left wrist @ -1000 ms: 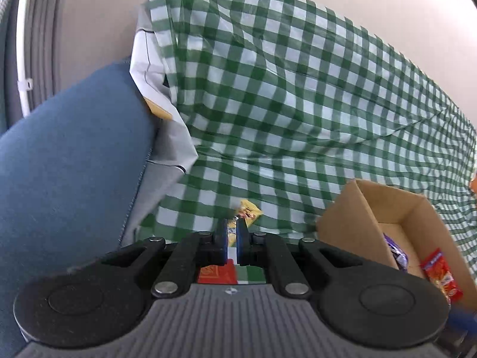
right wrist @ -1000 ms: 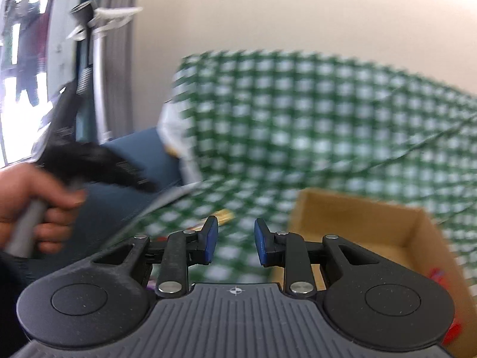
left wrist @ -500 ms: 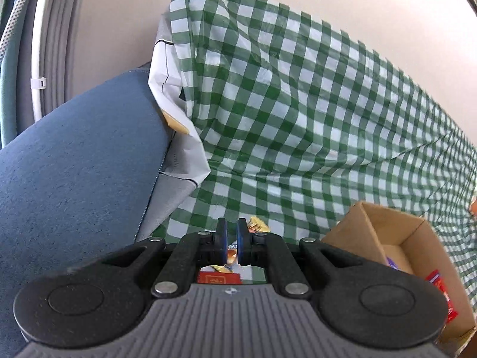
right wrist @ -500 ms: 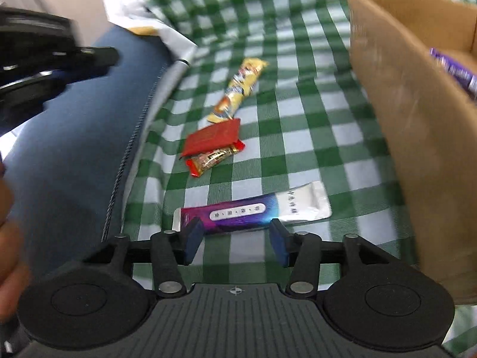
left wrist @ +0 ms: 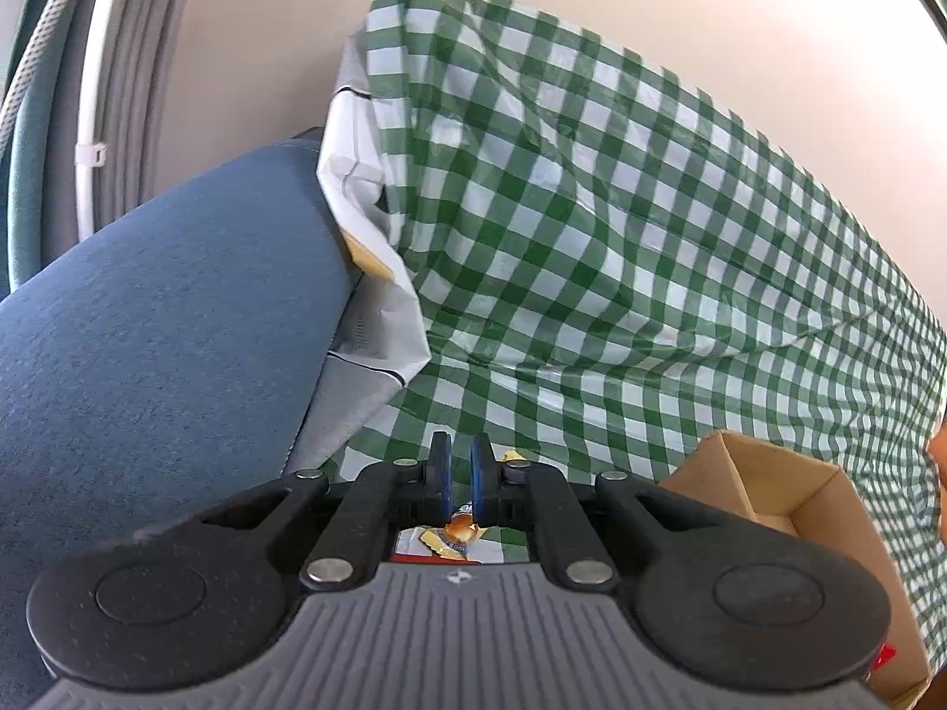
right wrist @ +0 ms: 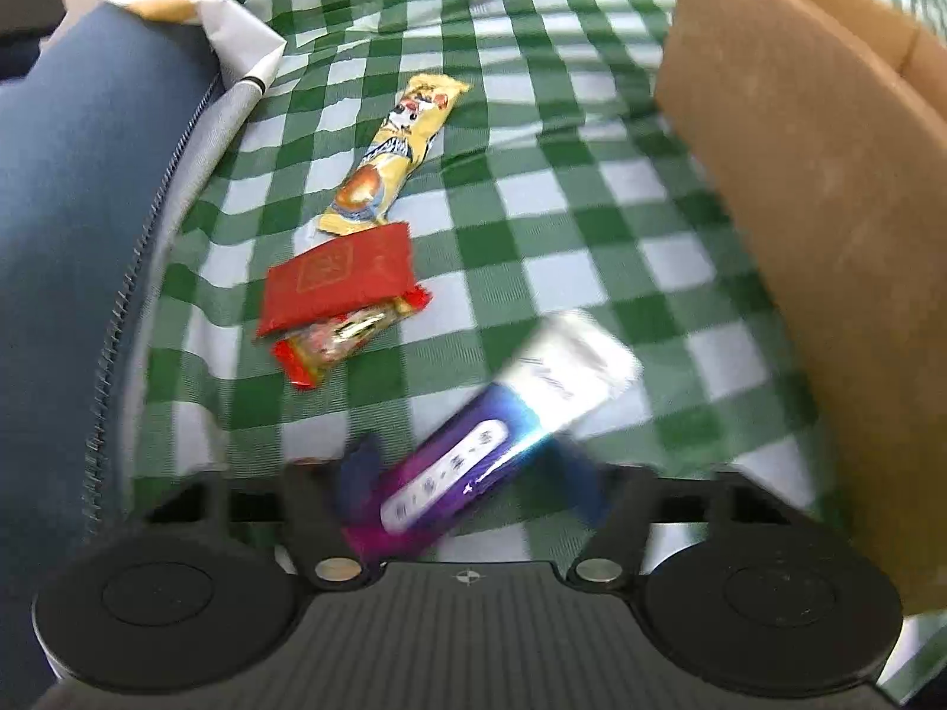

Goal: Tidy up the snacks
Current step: 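Move both open tools from the box back to the snack pile, then grasp the purple-white tube snack with right tool while left tool grasps yellow snack stick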

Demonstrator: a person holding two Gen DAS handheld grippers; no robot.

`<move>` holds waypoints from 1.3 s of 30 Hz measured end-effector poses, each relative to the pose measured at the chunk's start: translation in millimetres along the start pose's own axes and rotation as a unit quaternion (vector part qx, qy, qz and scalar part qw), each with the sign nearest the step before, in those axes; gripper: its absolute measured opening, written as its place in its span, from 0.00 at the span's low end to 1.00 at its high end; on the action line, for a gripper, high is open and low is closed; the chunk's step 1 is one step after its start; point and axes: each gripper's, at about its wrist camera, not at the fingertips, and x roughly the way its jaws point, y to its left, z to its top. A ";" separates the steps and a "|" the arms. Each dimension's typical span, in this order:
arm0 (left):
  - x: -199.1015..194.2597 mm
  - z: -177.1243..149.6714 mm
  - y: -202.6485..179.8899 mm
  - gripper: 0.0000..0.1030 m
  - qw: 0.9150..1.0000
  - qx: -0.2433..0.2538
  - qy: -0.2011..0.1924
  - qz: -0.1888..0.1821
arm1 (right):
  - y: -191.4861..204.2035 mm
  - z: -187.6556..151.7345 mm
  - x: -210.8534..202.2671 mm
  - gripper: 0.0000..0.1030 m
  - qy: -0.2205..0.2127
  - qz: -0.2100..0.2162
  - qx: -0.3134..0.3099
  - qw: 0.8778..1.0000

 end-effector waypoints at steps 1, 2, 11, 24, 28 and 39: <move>0.5 0.4 2.4 0.06 1.000 -0.008 0.002 -0.001 | -0.5 -0.5 -0.4 0.33 -0.006 -0.010 -0.018 1.000; 1.1 1.0 4.0 0.06 1.000 -0.013 0.003 -0.001 | -3.0 -1.2 -1.0 0.28 -0.008 -0.009 -0.028 1.000; 11.5 -6.2 -2.1 0.06 1.000 0.000 0.029 0.005 | -47.2 -18.4 -31.3 0.23 -0.031 0.019 -0.175 0.984; 53.2 -19.8 -20.0 0.12 0.996 0.021 0.085 0.030 | -78.9 -50.1 -43.0 0.34 -0.021 0.117 -0.253 0.960; 74.4 -25.2 -27.5 0.22 0.993 0.040 0.103 0.034 | -87.3 -59.2 -38.1 0.38 -0.012 0.108 -0.269 0.957; 152.1 -42.8 -45.9 0.41 0.983 0.104 0.141 0.057 | -93.1 -55.7 -36.6 0.25 -0.011 0.121 -0.271 0.955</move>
